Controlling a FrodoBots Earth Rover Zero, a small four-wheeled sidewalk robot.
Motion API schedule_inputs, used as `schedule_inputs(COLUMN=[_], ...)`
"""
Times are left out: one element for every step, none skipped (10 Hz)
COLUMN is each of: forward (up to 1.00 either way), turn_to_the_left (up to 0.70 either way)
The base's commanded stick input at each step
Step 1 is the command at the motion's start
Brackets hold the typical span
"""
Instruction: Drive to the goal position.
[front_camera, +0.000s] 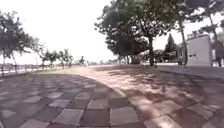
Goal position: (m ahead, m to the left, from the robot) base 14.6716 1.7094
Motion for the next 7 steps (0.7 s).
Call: schedule_inputs(forward=[0.85,0.85,0.85,0.85,0.85,0.85,0.85], turn_to_the_left=[0.00,0.00,0.00,0.00,0.00,0.00,0.00])
